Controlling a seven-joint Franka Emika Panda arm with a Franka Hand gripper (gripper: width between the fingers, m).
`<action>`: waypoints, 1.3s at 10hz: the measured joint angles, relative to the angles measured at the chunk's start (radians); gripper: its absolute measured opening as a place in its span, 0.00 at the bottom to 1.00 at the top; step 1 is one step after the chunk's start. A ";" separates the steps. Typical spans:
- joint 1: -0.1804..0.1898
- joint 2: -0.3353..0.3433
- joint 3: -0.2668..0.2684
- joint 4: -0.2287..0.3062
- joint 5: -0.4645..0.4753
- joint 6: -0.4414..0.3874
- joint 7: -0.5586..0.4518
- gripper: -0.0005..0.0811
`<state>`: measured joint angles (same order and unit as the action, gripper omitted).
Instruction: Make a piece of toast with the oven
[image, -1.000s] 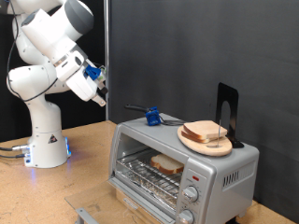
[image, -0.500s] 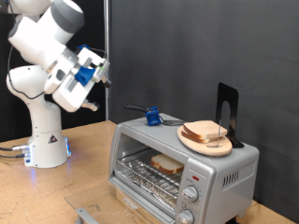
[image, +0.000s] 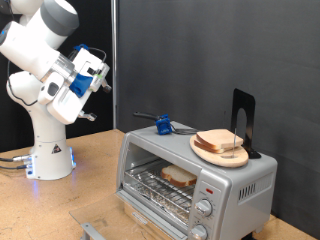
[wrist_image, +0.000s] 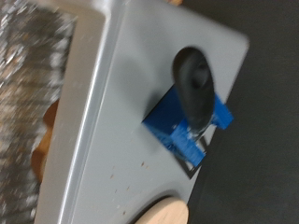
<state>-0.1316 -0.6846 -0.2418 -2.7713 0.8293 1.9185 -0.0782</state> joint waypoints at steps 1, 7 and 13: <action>-0.010 0.027 -0.037 0.019 -0.014 -0.050 0.021 1.00; -0.025 0.287 -0.170 0.166 -0.050 -0.067 -0.036 1.00; -0.027 0.440 -0.203 0.245 0.012 -0.161 -0.091 1.00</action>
<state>-0.1585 -0.2450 -0.4448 -2.5259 0.8409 1.7575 -0.1692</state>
